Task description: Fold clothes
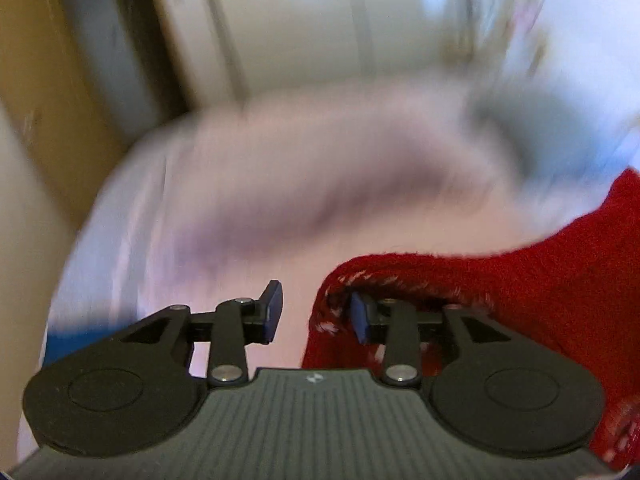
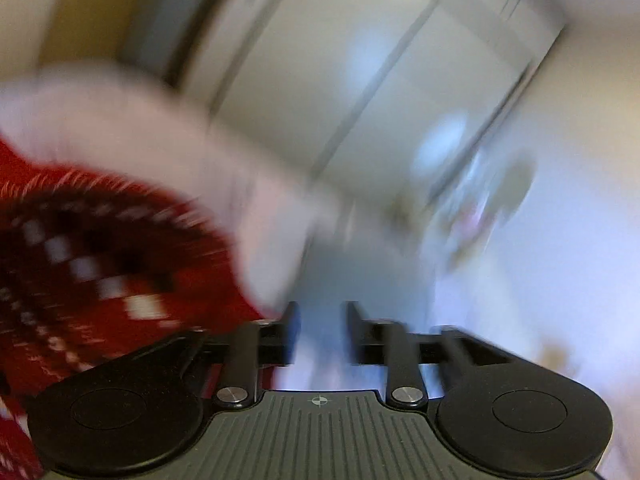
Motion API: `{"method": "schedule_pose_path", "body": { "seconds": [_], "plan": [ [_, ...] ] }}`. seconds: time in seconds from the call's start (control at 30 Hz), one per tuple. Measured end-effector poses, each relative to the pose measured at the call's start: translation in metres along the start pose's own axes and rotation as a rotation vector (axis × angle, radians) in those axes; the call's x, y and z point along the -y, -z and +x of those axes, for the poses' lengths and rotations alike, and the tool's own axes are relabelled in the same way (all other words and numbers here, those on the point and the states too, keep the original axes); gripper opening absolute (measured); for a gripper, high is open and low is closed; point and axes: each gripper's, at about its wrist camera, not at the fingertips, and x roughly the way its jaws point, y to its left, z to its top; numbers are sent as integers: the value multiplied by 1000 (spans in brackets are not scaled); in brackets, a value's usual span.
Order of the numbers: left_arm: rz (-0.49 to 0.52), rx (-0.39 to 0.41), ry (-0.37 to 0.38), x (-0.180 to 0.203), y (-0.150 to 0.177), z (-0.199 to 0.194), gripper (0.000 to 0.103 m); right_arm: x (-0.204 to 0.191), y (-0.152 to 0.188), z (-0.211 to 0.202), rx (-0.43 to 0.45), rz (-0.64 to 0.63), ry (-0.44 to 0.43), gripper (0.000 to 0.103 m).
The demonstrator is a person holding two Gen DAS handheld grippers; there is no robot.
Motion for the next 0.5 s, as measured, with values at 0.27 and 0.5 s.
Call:
{"method": "schedule_pose_path", "body": {
  "seconds": [0.27,0.5],
  "plan": [
    [-244,-295,134,24,104,90,27,-45,108,104,-324,443,-549,39],
    [-497,-278,408,41,119,134,41,-66,105,166,-405,836,-907,42]
  ]
}}
